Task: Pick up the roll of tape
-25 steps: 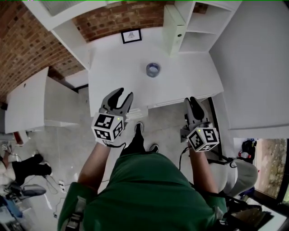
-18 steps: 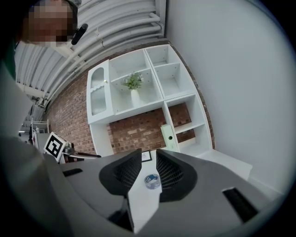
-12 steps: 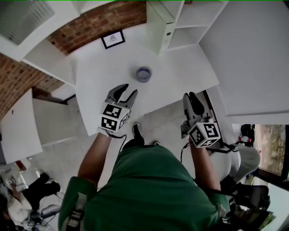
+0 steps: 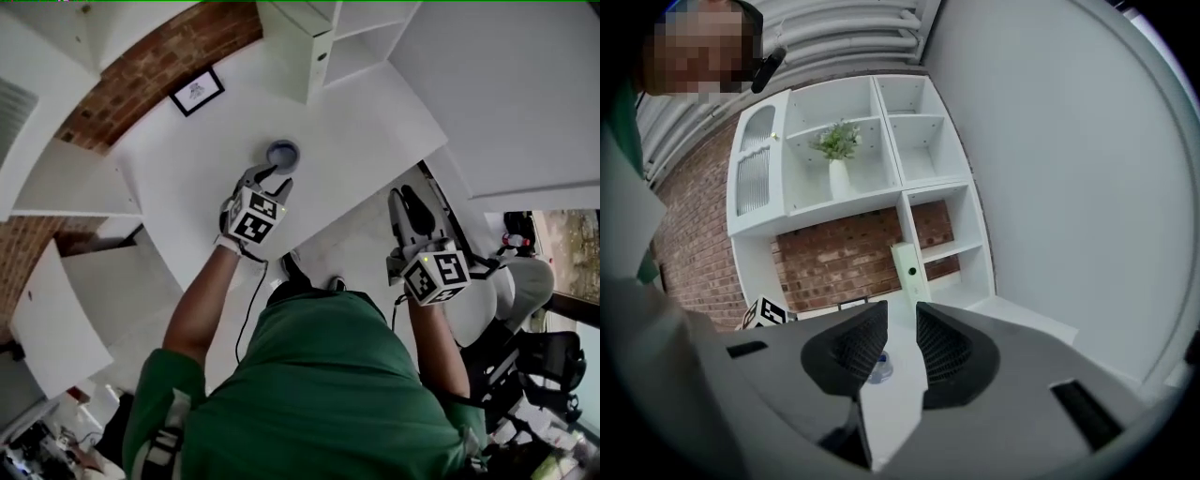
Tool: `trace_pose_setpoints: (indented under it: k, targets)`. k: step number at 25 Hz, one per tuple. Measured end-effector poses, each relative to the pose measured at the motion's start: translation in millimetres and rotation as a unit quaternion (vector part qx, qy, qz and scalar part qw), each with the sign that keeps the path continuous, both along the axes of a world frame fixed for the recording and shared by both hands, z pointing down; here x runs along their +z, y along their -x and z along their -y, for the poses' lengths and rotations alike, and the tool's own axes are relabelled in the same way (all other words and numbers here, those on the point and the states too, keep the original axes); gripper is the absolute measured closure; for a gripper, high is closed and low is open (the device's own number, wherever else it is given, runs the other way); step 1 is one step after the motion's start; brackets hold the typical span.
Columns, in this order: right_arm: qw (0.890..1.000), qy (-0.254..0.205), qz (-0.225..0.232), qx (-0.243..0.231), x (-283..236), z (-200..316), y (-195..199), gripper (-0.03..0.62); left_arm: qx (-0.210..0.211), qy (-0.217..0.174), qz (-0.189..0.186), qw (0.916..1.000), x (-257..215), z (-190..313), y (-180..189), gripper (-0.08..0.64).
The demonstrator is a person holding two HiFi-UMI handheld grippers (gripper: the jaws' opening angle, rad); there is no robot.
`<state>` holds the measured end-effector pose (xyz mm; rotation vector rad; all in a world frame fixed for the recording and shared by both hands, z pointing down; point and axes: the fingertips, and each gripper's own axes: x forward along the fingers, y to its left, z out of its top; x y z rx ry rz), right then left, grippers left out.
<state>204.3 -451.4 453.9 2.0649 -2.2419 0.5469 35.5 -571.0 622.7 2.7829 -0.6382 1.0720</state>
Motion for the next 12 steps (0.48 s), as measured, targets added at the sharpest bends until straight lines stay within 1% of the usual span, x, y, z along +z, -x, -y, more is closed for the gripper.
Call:
trace_pose_setpoints:
  k: [3, 6, 8, 10, 12]
  targets:
    - [1.0, 0.011, -0.004, 0.028, 5, -6, -12, 0.48, 0.021, 0.021, 0.03, 0.9991, 30, 12, -15, 0.388]
    - [0.999, 0.018, -0.005, 0.05, 6, -9, -20, 0.48, 0.052, 0.053, 0.073, 0.9946, 59, 15, -27, 0.388]
    - [0.998, 0.022, -0.005, 0.055, 7, -7, -22, 0.48, 0.065, 0.056, 0.102, 0.9911, 71, 22, -34, 0.388]
    - [0.998, 0.026, -0.001, 0.058, 9, -5, -24, 0.481, 0.075, 0.052, 0.123, 0.9881, 79, 29, -41, 0.388]
    - [0.997, 0.032, 0.006, 0.063, 13, -6, -25, 0.481, 0.087, 0.057, 0.142, 0.9844, 88, 32, -46, 0.388]
